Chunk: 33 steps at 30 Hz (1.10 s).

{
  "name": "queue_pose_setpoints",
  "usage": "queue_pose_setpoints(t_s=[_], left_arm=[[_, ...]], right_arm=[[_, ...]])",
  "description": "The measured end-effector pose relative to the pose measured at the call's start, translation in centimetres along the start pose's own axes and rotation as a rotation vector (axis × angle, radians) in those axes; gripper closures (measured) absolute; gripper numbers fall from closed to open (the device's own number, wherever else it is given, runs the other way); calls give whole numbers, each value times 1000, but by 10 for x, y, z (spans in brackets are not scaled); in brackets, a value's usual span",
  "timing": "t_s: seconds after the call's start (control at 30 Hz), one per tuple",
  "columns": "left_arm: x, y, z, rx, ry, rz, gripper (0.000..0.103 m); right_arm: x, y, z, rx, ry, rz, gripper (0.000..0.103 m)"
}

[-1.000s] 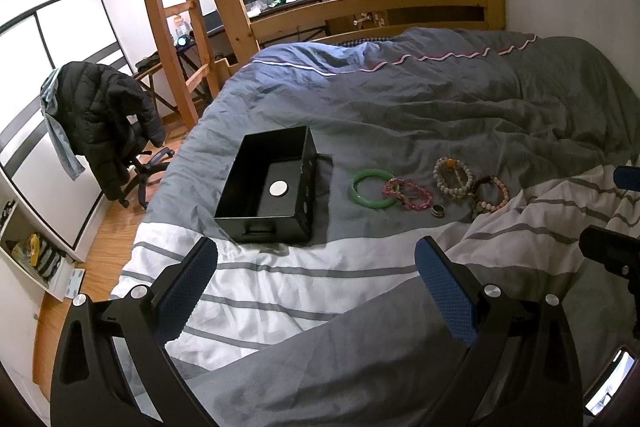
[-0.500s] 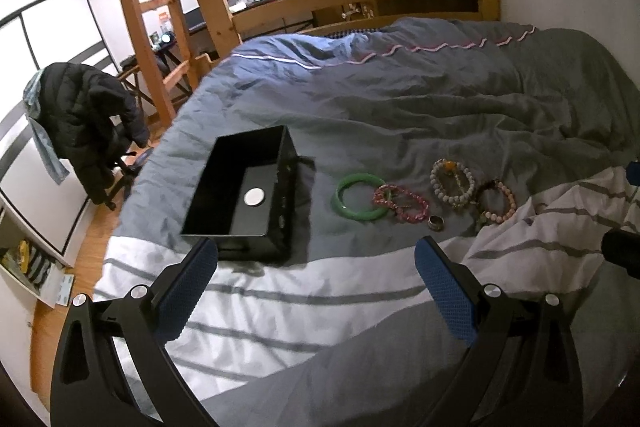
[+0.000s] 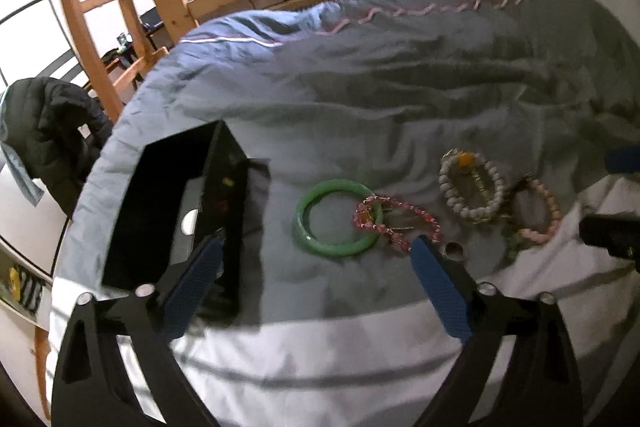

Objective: Organize jewelry
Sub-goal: 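Move left tool to pink crystal bracelet while right tool approaches white bead bracelet, then close left tool on pink crystal bracelet while right tool grasps white orange-bead bracelet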

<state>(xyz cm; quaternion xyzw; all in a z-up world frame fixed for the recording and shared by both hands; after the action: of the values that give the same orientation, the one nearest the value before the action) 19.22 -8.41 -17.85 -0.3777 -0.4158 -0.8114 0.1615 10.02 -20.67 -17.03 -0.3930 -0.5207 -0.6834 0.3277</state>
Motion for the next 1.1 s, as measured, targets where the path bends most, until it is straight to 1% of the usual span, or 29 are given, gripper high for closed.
queue_pose_setpoints(t_s=[0.07, 0.17, 0.27, 0.3, 0.33, 0.43, 0.53, 0.57, 0.6, 0.63, 0.67, 0.7, 0.73, 0.77, 0.8, 0.83, 0.9, 1.0, 1.1], left_arm=[[-13, 0, -2, 0, -13, 18, 17], [-31, 1, -6, -3, -37, 27, 17], [-46, 3, -9, -10, -42, 33, 18], [-51, 4, -10, -10, -46, 34, 18], [-52, 4, -10, -8, -55, 34, 18], [-58, 5, -15, -10, -96, 29, 18], [-66, 7, -19, -26, -101, 34, 20], [-69, 7, -19, -29, -100, 40, 25], [-74, 7, -19, -32, -98, 54, 26], [-79, 7, -18, -33, -90, 62, 27], [-81, 7, -17, -32, -88, 67, 31], [-82, 6, -17, -27, -93, 70, 31], [-82, 6, -16, -18, -103, 68, 31], [-81, 6, -15, -11, -112, 65, 35], [-80, 7, -17, 1, -155, 61, 52], [-80, 6, -17, 8, -178, 68, 59], [-79, 5, -17, 13, -179, 70, 65], [-75, 5, -18, 14, -183, 64, 72], [-67, 6, -16, 22, -181, 47, 75]], right_arm=[[-15, 4, -4, 0, -4, 17, 22], [-31, 6, -6, -5, 11, 29, 22], [-44, 11, -7, -1, 21, 32, 27], [-48, 13, -7, -3, 28, 32, 30], [-51, 16, -6, -3, 39, 29, 35], [-61, 25, -1, -1, 76, 26, 39], [-77, 33, 2, 16, 68, 41, 44], [-84, 34, 4, 18, 73, 53, 46], [-91, 33, 5, 20, 75, 70, 53], [-97, 32, 6, 24, 72, 82, 62], [-102, 31, 7, 33, 69, 88, 66], [-103, 31, 8, 35, 73, 83, 71], [-102, 32, 8, 32, 77, 79, 80], [-100, 34, 7, 29, 81, 72, 85], [-97, 35, 6, 23, 88, 63, 92], [-94, 38, 5, 14, 101, 51, 94], [-85, 43, 4, -6, 123, 18, 94], [-71, 48, 7, -20, 151, -22, 94], [-59, 53, 7, -34, 174, -50, 94]])
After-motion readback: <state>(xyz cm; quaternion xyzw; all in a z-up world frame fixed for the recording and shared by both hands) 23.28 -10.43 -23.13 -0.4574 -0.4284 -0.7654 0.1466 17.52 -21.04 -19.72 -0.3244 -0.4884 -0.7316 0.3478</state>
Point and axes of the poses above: each gripper's, at about its wrist camera, not at the fingertips, and x roughly against the way its jaws point, z to its left, y to its top, the point moved 10 cm from there along -x, roughly the way its jaws point, and after that the axes turned 10 degrees about -x, right-handed, at the moved point
